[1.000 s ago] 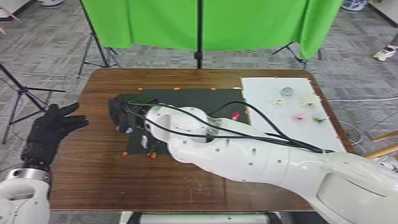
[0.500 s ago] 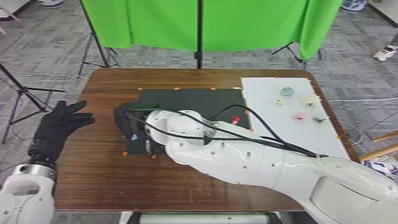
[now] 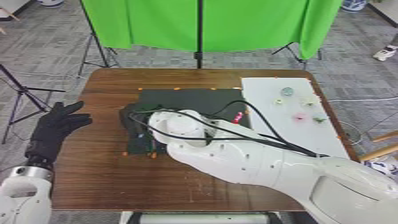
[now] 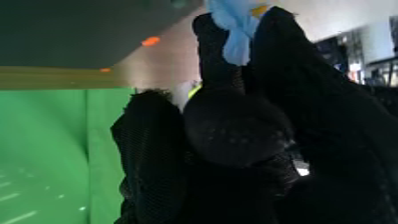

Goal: Arrange flowers

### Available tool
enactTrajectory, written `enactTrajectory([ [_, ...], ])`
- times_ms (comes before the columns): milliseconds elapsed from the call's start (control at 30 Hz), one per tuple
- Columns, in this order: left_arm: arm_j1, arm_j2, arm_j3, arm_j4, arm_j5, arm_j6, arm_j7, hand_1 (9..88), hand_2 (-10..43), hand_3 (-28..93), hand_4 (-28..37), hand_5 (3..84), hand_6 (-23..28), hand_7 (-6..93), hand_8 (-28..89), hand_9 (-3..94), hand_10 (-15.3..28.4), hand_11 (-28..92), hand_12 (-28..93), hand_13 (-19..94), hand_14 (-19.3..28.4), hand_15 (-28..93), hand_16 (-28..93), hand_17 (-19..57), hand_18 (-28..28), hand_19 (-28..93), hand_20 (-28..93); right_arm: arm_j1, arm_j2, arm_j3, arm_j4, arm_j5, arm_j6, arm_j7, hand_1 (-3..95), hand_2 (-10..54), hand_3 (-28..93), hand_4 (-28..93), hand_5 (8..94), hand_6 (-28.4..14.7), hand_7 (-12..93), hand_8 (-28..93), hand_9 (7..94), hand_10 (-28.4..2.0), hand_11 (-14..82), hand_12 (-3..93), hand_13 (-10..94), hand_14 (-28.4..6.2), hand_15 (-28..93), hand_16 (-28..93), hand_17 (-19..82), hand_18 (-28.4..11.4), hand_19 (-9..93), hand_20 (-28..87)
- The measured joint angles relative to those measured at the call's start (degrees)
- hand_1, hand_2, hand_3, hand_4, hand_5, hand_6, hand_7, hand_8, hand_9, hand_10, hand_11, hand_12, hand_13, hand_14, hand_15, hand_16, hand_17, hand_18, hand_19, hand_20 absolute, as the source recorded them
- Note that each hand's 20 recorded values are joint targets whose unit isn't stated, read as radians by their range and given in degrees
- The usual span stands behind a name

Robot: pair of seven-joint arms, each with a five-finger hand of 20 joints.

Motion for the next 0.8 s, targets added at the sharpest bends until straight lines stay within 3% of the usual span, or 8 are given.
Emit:
enactTrajectory([
  [100,0.17,-0.14,-0.04,0.00,0.02,-0.20,0.08,16.5,15.5,59,-28.3,47.6,9.7,4.0,-5,51.9,17.7,17,11,44,21.1,23,-1,12.0,15.9,21,19,0.00,0.17,0.25,-0.09,0.22,-1.26,0.32,47.9,-9.5,68,-17,61.1,2.8,20,-10,67.2,-13.4,11.6,17.5,91,-0.2,63,32,65,-13.0,93,60],
  [533,1.24,-0.62,-1.08,-0.46,0.15,-0.49,0.20,16.3,15.0,59,-28.3,47.6,9.6,4.0,-5,51.7,17.7,17,11,43,21.0,23,-1,11.9,15.9,20,20,-0.02,1.83,2.23,-1.27,1.74,-5.83,1.04,45.2,-9.5,67,-17,56.9,3.9,18,-11,64.0,-15.2,8.8,16.0,91,-0.9,61,31,63,-13.6,93,58],
  [800,3.33,-1.18,-2.70,-1.71,0.22,-0.49,0.11,16.2,14.7,59,-28.3,47.5,9.6,3.9,-5,51.6,17.8,17,11,43,21.0,23,-1,11.9,15.9,20,20,-0.17,8.55,10.13,-14.06,7.09,-0.41,-0.39,42.6,-9.5,67,-17,57.0,3.5,17,-11,63.4,-15.0,8.9,16.2,89,-1.5,61,32,61,-14.3,93,57],
])
